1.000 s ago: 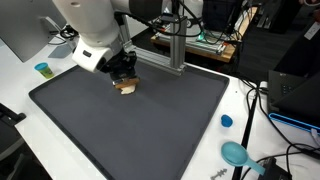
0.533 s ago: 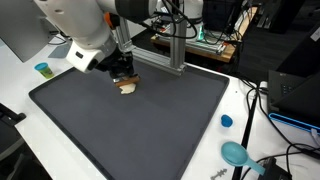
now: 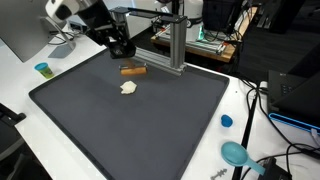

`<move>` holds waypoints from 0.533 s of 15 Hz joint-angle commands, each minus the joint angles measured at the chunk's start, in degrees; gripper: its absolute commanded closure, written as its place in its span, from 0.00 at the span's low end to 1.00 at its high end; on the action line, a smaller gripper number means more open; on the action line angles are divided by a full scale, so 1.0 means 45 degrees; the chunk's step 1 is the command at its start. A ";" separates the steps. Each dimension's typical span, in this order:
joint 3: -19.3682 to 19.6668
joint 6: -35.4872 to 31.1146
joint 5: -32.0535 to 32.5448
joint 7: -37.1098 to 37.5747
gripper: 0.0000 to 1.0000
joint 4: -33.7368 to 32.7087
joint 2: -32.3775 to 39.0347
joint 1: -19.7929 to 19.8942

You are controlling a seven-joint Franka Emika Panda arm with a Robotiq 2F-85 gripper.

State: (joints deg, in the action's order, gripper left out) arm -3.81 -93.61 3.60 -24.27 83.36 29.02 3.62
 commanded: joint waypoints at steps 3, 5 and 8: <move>0.0132 -0.2100 -0.2015 0.2223 0.78 0.4222 -0.4353 0.0022; 0.0217 -0.3176 -0.2408 0.2889 0.78 0.5438 -0.5516 -0.0093; 0.0279 -0.3194 -0.1983 0.2770 0.53 0.4750 -0.4980 -0.0267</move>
State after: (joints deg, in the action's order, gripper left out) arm -3.68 -108.24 -5.20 -11.72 104.97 6.54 3.49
